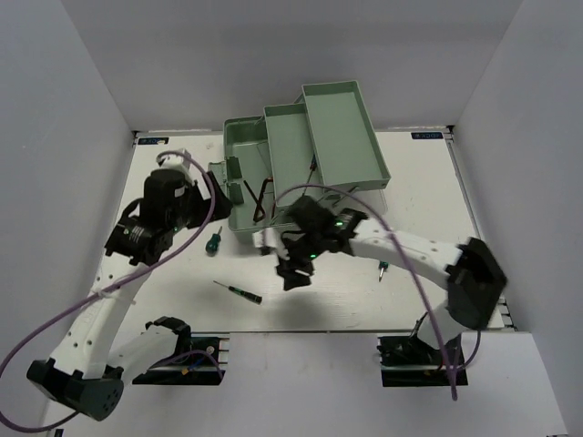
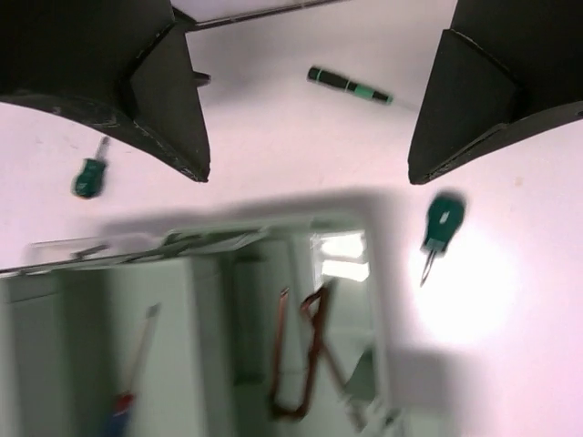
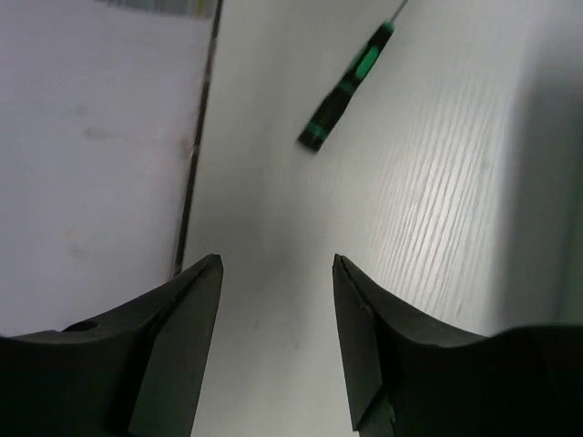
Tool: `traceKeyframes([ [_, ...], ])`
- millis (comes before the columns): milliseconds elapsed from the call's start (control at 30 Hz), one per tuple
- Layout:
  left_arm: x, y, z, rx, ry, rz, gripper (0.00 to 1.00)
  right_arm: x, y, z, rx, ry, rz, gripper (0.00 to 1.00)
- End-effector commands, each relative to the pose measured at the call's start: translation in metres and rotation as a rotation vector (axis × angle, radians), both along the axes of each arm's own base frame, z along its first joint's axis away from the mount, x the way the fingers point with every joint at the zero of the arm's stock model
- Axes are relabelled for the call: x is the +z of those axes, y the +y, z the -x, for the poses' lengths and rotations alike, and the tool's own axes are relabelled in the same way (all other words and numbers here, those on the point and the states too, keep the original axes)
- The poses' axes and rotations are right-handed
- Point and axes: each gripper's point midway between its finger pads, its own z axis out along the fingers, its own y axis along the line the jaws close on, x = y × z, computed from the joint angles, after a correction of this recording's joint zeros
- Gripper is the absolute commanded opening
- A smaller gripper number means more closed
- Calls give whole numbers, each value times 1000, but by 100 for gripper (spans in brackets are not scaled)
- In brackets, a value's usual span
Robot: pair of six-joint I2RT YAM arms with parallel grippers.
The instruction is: Sort the tools into containers
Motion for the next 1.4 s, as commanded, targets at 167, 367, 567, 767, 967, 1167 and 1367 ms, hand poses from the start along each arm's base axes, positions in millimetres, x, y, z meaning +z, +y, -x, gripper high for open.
traceKeyframes([
  [167,-40,43,49,230,86,15,99,-26,93,-35,-262,-116,172,61],
  [367,-56,72,74,396,137,4,99,-62,94,-5,-237,-85,272,61],
  [567,-75,82,90,485,192,23,99,-92,94,13,-267,-89,342,61],
  [767,-78,92,107,534,199,31,99,-111,104,5,-312,-112,373,61],
  [967,-75,97,118,561,190,57,99,-134,108,-2,-335,-141,421,60],
  [1167,-79,97,121,560,204,63,99,-148,98,3,-319,-124,464,35],
  [1367,-86,90,107,548,205,62,99,-143,71,4,-333,-101,517,0],
])
